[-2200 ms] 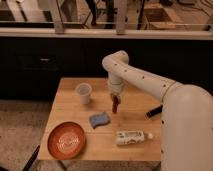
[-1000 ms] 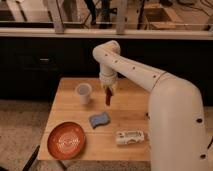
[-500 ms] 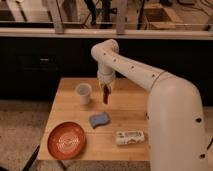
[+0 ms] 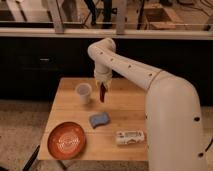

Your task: Place the pepper in the ceramic cup

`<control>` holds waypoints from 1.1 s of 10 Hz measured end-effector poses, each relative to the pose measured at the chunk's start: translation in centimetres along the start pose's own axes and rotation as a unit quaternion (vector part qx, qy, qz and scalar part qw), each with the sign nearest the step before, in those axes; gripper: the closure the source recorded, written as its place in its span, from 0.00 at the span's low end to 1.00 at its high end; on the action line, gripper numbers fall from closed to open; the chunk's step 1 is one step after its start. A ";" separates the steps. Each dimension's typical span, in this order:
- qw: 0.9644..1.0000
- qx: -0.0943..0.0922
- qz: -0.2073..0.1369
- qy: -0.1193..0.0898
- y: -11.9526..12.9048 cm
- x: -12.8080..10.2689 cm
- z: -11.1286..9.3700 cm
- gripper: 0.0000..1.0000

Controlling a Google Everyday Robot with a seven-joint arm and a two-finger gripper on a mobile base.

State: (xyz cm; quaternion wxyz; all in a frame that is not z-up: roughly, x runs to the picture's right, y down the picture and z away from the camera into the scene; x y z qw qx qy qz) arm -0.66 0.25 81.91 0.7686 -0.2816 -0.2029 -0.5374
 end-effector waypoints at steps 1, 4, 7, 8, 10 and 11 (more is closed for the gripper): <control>1.000 0.001 -0.001 0.001 -0.1 0.0 0.0 0.96; 0.996 0.069 -0.033 0.036 -0.5 -0.2 0.0 0.99; 0.981 0.175 -0.066 0.053 -0.9 0.3 -0.4 1.00; 0.976 0.199 -0.072 0.053 -1.3 0.6 -0.5 1.00; 0.959 0.269 -0.084 0.042 -2.1 1.8 -1.0 1.00; 0.948 0.303 -0.092 0.039 -2.7 2.3 -1.4 1.00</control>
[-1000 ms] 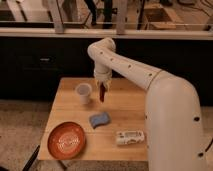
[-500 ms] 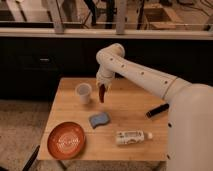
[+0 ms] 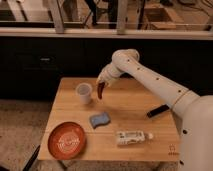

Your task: Place the pepper in the ceramic cup

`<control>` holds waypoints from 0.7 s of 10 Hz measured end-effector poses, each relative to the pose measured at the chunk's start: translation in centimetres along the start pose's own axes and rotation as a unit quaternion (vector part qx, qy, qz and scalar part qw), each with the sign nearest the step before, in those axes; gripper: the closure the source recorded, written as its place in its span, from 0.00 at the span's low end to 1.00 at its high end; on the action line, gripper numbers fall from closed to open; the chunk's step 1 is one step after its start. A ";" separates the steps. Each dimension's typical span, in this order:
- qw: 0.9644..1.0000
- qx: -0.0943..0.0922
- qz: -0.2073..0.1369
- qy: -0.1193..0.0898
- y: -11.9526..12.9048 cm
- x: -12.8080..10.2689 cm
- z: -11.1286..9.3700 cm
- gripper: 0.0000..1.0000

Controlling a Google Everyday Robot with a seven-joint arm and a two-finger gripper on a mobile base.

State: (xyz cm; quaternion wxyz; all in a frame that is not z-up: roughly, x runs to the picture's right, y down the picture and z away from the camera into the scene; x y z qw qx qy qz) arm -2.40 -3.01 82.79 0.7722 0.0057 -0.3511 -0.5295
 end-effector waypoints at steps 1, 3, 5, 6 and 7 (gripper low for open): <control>1.000 0.017 -0.007 -0.004 -0.7 0.4 0.2 1.00; 0.998 0.054 -0.023 -0.019 -3.4 1.1 1.4 1.00; 0.994 0.098 -0.033 -0.038 -5.4 1.4 2.6 1.00; 0.991 0.113 -0.044 -0.049 -5.9 1.4 3.2 1.00; 0.989 0.123 -0.053 -0.058 -6.2 1.6 3.6 1.00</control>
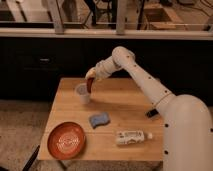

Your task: Place the pepper in the ceramic cup

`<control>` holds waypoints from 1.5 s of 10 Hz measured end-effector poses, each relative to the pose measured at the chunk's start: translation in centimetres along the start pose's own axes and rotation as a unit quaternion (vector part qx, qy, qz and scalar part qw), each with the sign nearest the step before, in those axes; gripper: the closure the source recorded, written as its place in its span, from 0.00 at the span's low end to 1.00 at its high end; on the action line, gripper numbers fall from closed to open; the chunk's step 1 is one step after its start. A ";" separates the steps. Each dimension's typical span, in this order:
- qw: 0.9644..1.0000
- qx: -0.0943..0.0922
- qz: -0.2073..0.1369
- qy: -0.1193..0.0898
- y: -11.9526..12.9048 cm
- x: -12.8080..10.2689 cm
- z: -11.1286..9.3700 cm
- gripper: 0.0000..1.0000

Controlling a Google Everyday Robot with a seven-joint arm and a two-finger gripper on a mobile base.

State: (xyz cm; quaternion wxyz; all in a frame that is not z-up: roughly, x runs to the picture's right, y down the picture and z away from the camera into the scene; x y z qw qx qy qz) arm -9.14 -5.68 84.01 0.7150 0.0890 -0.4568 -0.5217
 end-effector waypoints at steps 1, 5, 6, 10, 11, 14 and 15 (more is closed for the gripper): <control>1.000 0.011 -0.011 -0.009 -0.6 0.2 0.8 1.00; 0.994 0.055 -0.080 -0.045 -2.7 0.9 4.5 1.00; 0.993 0.060 -0.093 -0.047 -2.9 1.1 5.0 1.00; 0.990 0.066 -0.121 -0.029 -3.5 1.8 4.4 1.00; 0.990 0.067 -0.125 -0.026 -3.5 1.9 4.2 1.00; 0.983 0.078 -0.163 -0.022 -3.6 1.9 3.4 1.00; 0.979 0.084 -0.186 -0.026 -3.8 1.9 3.3 1.00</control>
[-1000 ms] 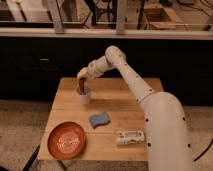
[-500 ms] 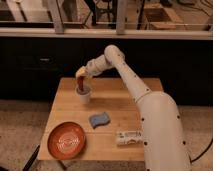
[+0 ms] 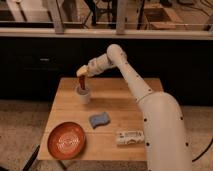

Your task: Place the pepper in the ceramic cup

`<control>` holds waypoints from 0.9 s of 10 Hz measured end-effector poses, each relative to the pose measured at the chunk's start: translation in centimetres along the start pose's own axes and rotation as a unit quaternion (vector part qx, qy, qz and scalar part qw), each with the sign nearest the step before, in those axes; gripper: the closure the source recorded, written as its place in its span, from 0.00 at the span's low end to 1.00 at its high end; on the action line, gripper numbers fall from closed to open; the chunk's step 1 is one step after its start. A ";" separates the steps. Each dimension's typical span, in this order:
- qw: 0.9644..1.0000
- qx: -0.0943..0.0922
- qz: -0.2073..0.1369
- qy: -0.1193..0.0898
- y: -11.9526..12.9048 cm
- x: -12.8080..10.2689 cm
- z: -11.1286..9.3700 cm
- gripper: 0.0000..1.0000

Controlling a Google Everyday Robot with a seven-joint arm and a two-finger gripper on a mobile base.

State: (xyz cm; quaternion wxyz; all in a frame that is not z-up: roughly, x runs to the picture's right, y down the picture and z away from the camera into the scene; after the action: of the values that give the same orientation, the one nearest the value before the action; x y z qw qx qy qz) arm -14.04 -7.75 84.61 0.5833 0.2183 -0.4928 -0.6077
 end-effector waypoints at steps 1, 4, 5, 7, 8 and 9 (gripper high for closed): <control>1.000 0.008 -0.025 -0.006 -0.2 -0.1 -0.1 1.00; 0.998 0.032 -0.049 -0.009 -0.2 -0.3 -0.3 0.99; 0.998 0.032 -0.049 -0.008 -0.2 -0.4 -0.4 0.95; 0.998 0.029 -0.052 -0.003 -0.2 -0.8 -0.5 0.75; 0.998 0.023 -0.054 0.001 -0.3 -1.0 -0.7 0.65; 0.998 0.017 -0.056 0.005 -0.4 -1.0 -0.8 0.57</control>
State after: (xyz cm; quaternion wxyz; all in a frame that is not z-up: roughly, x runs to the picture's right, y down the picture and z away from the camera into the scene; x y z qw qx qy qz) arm -13.34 -7.14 83.57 0.5470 0.2582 -0.4877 -0.6295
